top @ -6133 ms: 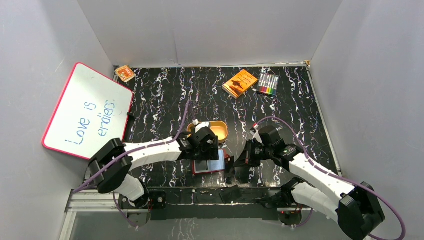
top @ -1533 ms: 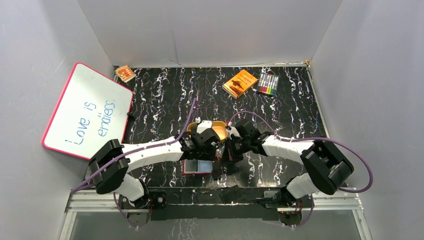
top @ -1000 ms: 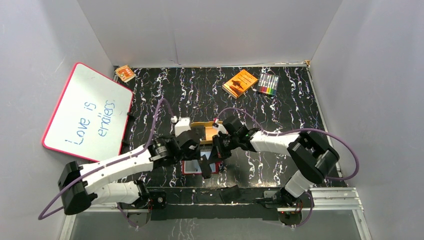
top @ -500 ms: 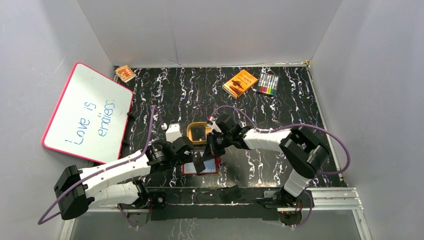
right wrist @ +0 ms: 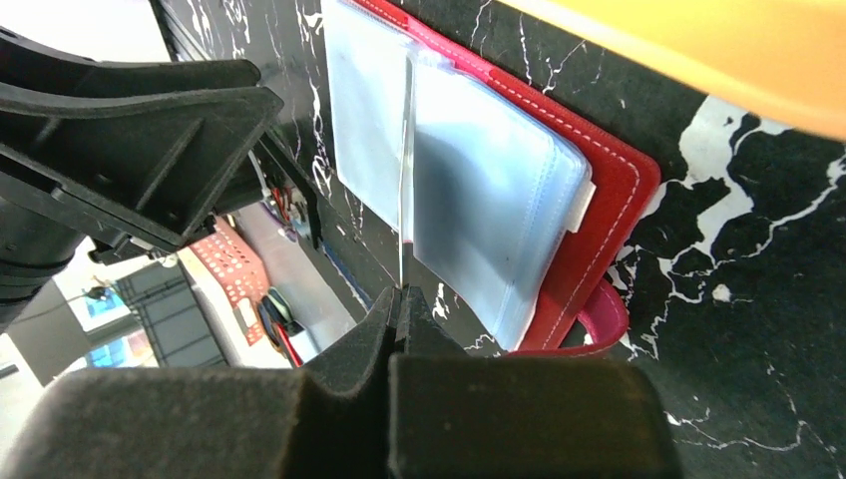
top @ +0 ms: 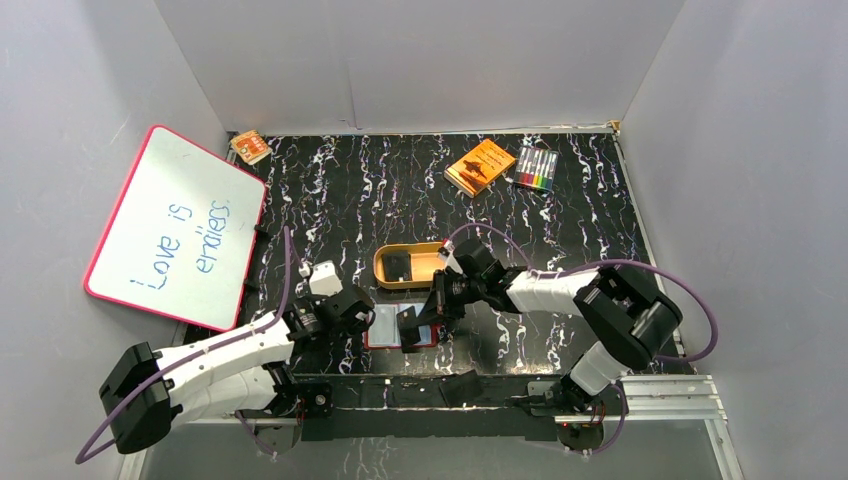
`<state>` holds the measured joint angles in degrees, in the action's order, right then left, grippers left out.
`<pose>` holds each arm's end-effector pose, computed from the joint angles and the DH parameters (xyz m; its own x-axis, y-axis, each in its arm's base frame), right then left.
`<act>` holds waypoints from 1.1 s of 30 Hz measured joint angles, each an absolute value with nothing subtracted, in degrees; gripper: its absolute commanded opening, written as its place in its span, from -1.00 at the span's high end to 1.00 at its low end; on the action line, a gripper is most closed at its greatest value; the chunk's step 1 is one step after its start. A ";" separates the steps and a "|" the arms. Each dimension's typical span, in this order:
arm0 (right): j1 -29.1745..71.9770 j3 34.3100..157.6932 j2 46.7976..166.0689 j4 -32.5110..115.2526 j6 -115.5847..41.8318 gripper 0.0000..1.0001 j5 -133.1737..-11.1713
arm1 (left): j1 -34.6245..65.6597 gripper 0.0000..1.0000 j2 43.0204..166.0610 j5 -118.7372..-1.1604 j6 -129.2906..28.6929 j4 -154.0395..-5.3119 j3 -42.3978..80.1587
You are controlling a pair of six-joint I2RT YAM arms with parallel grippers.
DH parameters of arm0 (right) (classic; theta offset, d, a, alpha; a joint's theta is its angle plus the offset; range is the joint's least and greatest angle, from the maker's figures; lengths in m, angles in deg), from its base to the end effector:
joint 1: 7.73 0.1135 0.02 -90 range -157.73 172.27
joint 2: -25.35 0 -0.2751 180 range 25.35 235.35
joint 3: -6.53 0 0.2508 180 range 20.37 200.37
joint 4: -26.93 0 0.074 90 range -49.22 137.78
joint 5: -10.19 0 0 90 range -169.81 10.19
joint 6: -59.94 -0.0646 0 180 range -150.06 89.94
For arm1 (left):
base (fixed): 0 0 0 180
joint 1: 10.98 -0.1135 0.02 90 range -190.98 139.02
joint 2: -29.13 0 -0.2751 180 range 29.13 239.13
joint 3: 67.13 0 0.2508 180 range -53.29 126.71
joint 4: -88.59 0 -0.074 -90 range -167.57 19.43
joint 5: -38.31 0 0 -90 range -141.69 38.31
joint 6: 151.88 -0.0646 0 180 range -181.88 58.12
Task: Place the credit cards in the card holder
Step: Turn over the card slot in the card holder, then insert the credit card into the card holder.
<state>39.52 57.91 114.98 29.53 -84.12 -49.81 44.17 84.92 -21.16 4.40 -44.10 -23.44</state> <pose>0.1891 0.2521 0.1483 -0.9833 -0.0308 -0.1792 -0.1645 0.5709 0.8044 0.1278 -0.1261 0.1768 -0.7098 -0.3607 -0.6051 -0.2254 0.9301 -0.2900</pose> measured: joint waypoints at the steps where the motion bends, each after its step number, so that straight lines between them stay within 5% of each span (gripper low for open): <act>1: 39.54 57.43 115.22 28.79 -84.96 1.00 -49.79 | 44.09 -0.10 84.92 -21.23 4.86 -44.08 -23.77; 33: 39.52 54.39 117.34 22.36 -89.72 1.00 -49.90 | 43.61 -0.05 85.16 -22.65 6.35 -45.91 -25.72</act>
<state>39.52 54.39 117.34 22.36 -89.72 -49.90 43.61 85.16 -22.65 6.35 -45.91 -25.72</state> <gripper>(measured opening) 0.031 0.530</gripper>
